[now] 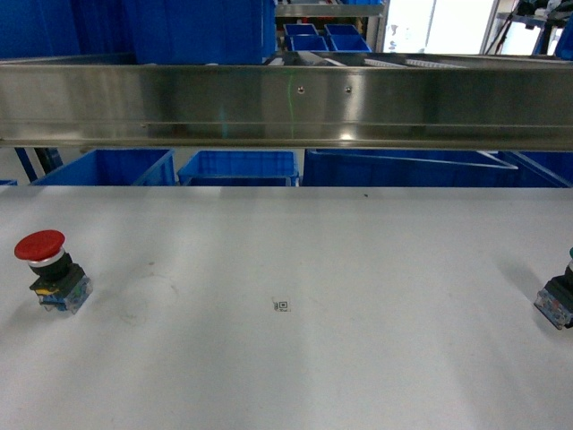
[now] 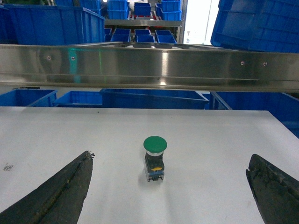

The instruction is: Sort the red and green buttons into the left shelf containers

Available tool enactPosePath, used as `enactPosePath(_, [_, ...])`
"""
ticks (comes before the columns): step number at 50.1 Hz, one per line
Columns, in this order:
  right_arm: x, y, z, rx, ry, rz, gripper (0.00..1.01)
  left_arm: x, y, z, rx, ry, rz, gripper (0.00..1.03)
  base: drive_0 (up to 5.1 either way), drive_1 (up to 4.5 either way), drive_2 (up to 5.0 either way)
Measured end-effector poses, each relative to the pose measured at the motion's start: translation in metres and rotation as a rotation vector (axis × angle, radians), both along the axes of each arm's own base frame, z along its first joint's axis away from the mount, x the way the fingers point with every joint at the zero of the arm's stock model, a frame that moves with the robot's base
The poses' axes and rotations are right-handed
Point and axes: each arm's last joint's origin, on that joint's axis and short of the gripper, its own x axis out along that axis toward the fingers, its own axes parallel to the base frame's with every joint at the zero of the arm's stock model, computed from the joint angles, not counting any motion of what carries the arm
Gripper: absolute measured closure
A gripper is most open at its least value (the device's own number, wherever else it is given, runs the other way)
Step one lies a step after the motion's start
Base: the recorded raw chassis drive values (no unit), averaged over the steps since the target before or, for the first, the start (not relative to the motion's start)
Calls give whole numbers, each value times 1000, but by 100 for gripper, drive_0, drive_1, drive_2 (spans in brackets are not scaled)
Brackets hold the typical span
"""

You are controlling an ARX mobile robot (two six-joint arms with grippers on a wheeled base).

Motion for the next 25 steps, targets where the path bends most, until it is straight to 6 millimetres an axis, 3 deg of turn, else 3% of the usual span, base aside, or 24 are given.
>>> enactPosePath(25, [0, 0, 0, 0, 0, 0, 3, 0, 0, 0, 0, 0, 0, 5, 0, 0, 0])
